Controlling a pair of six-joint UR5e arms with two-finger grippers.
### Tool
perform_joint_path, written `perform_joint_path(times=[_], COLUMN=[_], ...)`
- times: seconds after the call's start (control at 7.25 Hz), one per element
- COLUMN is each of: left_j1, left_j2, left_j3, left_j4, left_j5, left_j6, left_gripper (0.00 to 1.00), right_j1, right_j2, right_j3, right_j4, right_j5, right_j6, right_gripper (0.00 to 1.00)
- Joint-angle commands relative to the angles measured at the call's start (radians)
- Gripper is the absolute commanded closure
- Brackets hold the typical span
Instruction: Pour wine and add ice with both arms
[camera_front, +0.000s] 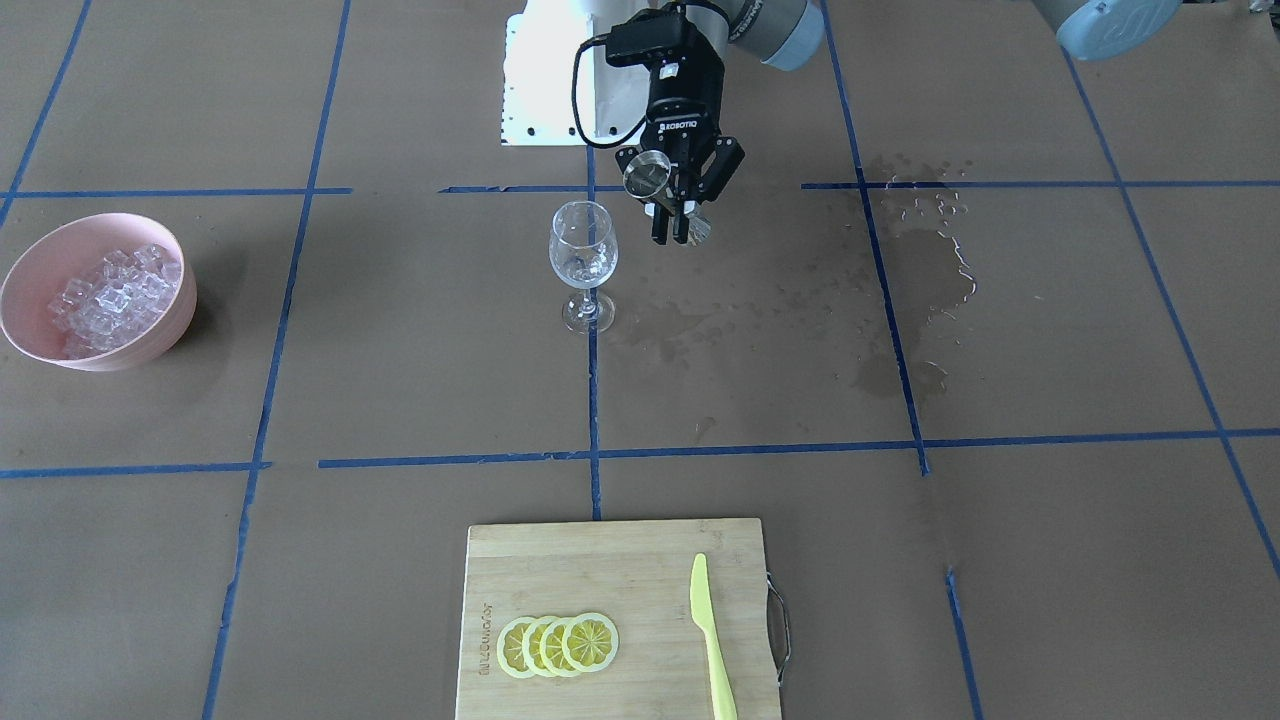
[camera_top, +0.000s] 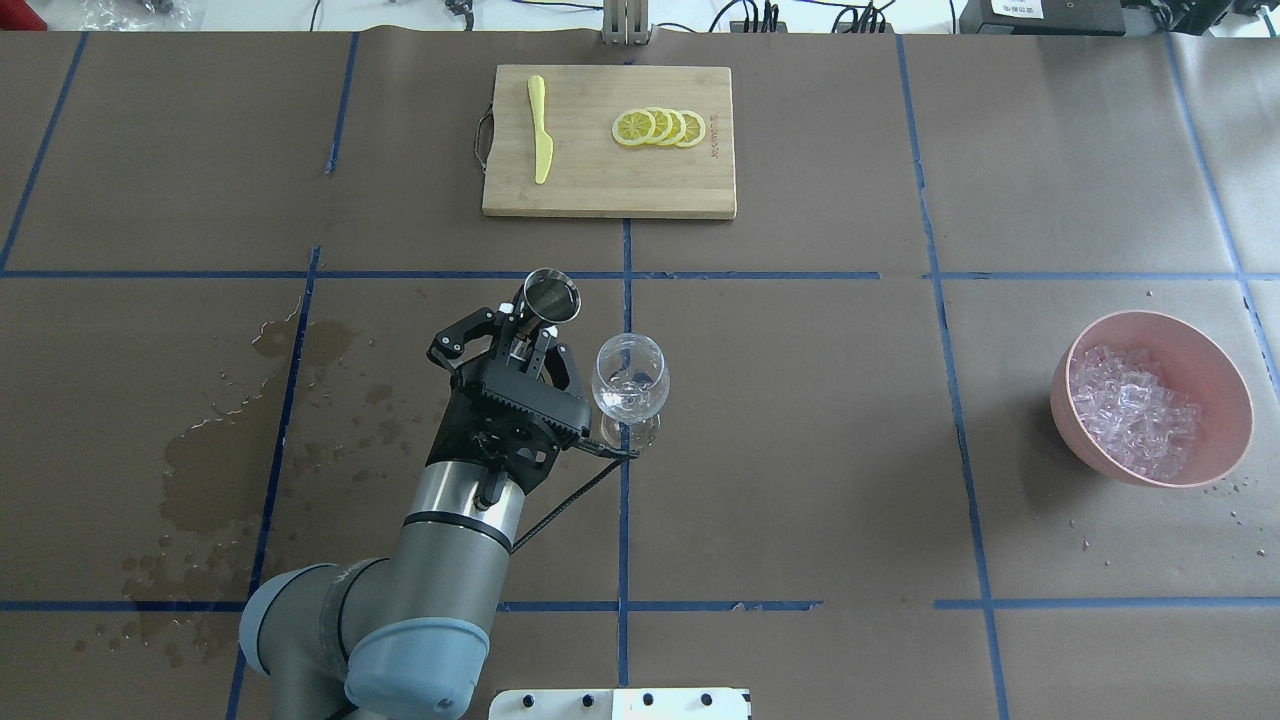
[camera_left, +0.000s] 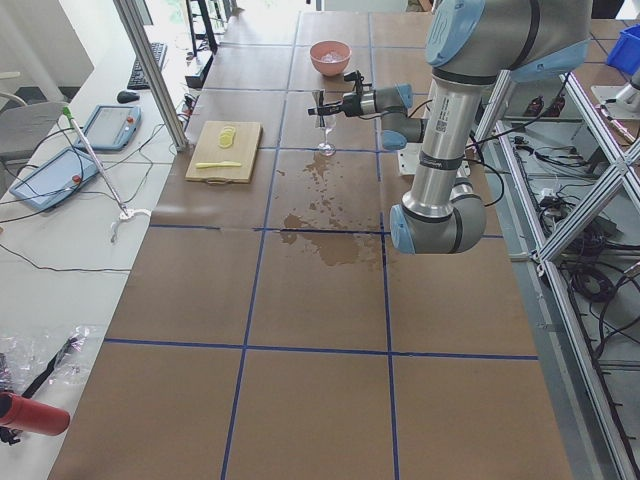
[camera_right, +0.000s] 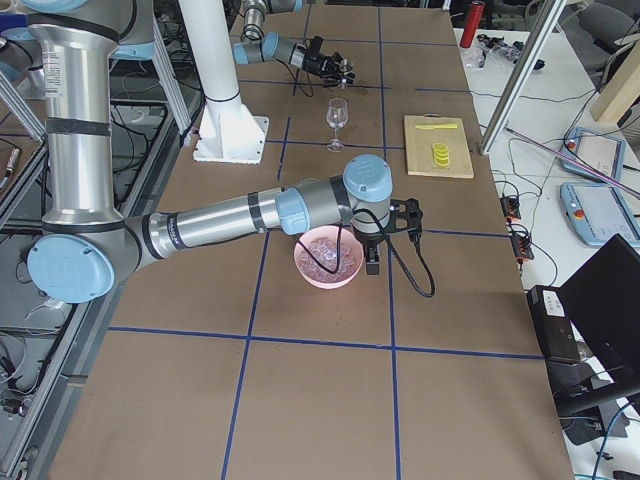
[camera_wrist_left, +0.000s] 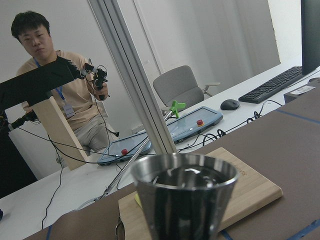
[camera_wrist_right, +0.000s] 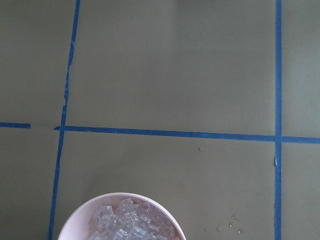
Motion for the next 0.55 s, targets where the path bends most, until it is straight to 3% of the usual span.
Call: perform_joint_path(times=[0.0, 0.41], left_j1=[0.025, 0.023], left_j2=[-0.008, -0.008], left_j3=[0.006, 0.032], left_j4=[0.002, 0.005], left_j5=[0.015, 0.066], left_j6=[0.114, 0.345], left_gripper=[1.0, 1.0], right_j1=[-0.026, -0.031], right_j2=[0.001, 0.001], right_j3=[0.02, 0.02], right_j4=[0.002, 0.002], right_j5=[-0.001, -0.001], right_j6=[0.048, 0.048], right_gripper=[0.0, 0.0])
